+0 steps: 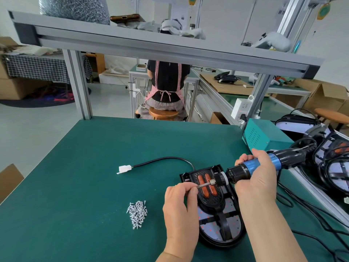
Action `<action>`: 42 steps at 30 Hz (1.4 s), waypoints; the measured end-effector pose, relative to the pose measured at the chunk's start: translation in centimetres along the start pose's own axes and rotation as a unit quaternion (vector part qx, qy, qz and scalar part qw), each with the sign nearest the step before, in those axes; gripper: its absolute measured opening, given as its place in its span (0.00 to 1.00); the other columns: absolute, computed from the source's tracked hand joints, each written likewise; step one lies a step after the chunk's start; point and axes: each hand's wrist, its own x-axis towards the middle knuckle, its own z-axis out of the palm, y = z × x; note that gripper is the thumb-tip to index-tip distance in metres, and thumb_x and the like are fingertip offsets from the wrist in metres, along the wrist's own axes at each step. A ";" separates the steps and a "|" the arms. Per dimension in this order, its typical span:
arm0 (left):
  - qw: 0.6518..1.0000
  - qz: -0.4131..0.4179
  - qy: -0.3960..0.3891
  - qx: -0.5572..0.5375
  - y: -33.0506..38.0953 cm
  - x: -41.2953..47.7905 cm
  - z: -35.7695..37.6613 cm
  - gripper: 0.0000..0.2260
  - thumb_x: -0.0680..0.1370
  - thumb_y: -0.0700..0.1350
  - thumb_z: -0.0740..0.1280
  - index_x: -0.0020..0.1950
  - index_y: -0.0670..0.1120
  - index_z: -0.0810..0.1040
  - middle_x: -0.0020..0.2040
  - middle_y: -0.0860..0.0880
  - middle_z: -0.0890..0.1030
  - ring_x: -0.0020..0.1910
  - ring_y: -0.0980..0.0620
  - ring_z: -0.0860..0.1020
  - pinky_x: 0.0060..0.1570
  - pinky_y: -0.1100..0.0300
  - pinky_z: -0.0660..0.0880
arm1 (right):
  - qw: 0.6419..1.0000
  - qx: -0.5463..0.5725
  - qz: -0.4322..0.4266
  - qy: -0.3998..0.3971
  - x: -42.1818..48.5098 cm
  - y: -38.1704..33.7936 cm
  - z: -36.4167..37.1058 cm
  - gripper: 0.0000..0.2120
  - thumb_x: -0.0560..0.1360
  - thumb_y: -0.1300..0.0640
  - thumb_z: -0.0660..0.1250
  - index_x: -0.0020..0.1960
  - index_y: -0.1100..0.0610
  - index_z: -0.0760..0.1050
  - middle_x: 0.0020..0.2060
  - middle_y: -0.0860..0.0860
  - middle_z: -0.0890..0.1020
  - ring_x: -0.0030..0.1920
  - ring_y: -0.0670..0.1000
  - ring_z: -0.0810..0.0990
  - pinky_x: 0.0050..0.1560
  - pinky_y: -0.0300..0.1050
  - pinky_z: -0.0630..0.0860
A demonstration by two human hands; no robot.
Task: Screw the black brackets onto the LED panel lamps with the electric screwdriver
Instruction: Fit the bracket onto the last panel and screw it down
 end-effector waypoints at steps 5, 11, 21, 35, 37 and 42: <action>1.000 0.024 0.007 0.005 0.1 -0.1 0.0 0.18 0.76 0.36 0.72 0.42 0.62 0.77 0.41 0.57 0.78 0.48 0.58 0.77 0.47 0.74 0.69 | 1.000 0.006 0.021 0.013 0.3 -0.3 -0.2 0.07 0.75 0.63 0.71 0.48 0.57 0.73 0.36 0.50 0.76 0.29 0.46 0.79 0.35 0.39 0.79; 1.000 0.026 -0.009 -0.010 0.5 -0.1 -0.2 0.19 0.76 0.34 0.72 0.42 0.61 0.79 0.42 0.54 0.80 0.48 0.59 0.77 0.45 0.74 0.70 | 0.997 0.018 0.062 0.044 0.5 -0.2 -0.7 0.08 0.76 0.63 0.70 0.44 0.57 0.72 0.36 0.51 0.75 0.31 0.47 0.78 0.33 0.38 0.78; 1.000 -0.003 -0.020 -0.024 0.5 -0.1 -0.3 0.15 0.77 0.36 0.72 0.42 0.58 0.81 0.42 0.53 0.80 0.46 0.59 0.78 0.44 0.73 0.70 | 0.996 0.026 0.064 0.052 0.9 -0.2 -0.7 0.08 0.75 0.63 0.71 0.45 0.57 0.72 0.37 0.51 0.76 0.29 0.47 0.78 0.32 0.38 0.78; 0.998 -0.031 -0.029 -0.035 0.1 0.0 -0.2 0.13 0.78 0.36 0.70 0.44 0.56 0.81 0.43 0.50 0.82 0.45 0.57 0.80 0.45 0.68 0.73 | 0.995 0.025 0.077 0.056 1.1 0.2 -1.0 0.08 0.76 0.62 0.71 0.44 0.58 0.71 0.37 0.51 0.75 0.31 0.48 0.78 0.33 0.39 0.77; 0.998 -0.041 -0.028 -0.042 0.0 0.1 -0.2 0.13 0.78 0.37 0.70 0.44 0.56 0.82 0.43 0.51 0.83 0.45 0.56 0.81 0.47 0.64 0.76 | 0.995 0.026 0.077 0.058 1.1 0.2 -0.9 0.08 0.76 0.62 0.71 0.45 0.58 0.71 0.37 0.51 0.76 0.32 0.48 0.78 0.34 0.39 0.78; 0.997 -0.055 -0.033 -0.048 -0.1 0.2 -0.2 0.14 0.78 0.37 0.70 0.43 0.57 0.82 0.44 0.50 0.83 0.45 0.55 0.81 0.48 0.62 0.77 | 0.996 0.021 0.067 0.063 1.0 0.2 -0.8 0.08 0.75 0.63 0.72 0.45 0.58 0.72 0.38 0.51 0.76 0.32 0.48 0.79 0.33 0.38 0.78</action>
